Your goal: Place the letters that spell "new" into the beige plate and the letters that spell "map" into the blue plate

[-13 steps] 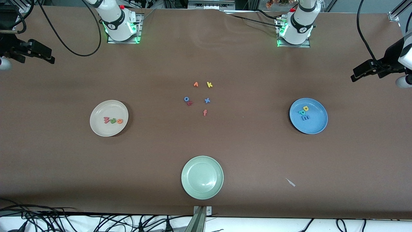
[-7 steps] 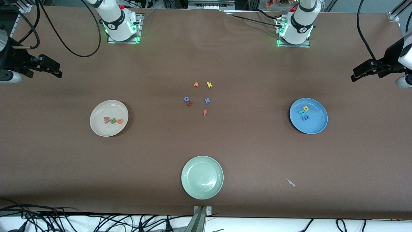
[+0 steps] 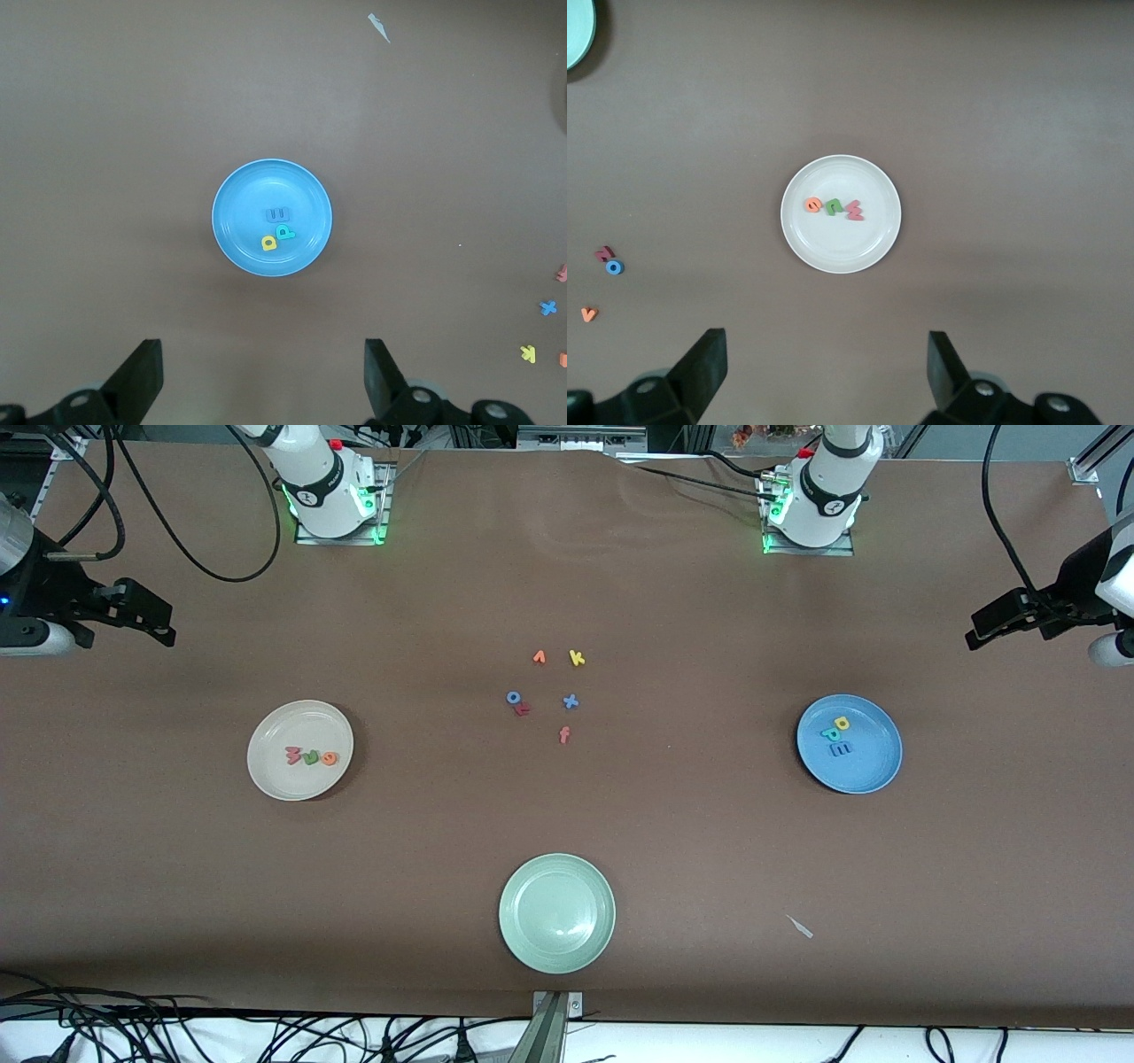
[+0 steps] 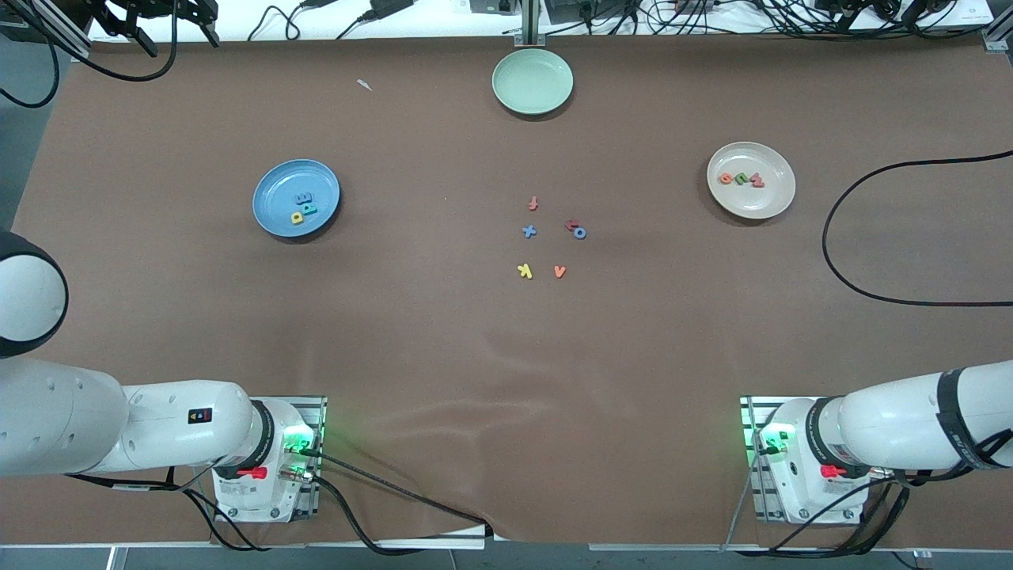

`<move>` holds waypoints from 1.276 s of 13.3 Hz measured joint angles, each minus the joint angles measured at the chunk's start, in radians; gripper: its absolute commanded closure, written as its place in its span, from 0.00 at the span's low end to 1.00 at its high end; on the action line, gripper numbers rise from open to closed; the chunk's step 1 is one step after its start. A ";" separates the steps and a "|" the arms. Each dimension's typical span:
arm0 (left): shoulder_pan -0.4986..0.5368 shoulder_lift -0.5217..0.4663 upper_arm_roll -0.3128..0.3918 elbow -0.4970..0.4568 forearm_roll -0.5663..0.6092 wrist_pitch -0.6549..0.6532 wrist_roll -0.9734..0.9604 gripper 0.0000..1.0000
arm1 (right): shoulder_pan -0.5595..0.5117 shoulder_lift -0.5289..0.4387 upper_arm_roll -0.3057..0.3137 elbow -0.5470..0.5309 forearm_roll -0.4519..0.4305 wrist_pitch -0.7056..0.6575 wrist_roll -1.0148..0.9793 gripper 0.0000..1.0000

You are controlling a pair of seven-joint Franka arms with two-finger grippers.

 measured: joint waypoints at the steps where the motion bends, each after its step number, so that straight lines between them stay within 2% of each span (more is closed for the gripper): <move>1: 0.000 0.000 0.000 0.000 0.000 0.000 0.000 0.00 | 0.000 0.000 0.000 0.000 0.003 0.000 0.000 0.00; 17: 0.000 0.000 0.000 0.000 0.000 0.000 0.000 0.00 | 0.005 0.017 0.004 0.001 0.006 0.013 0.000 0.00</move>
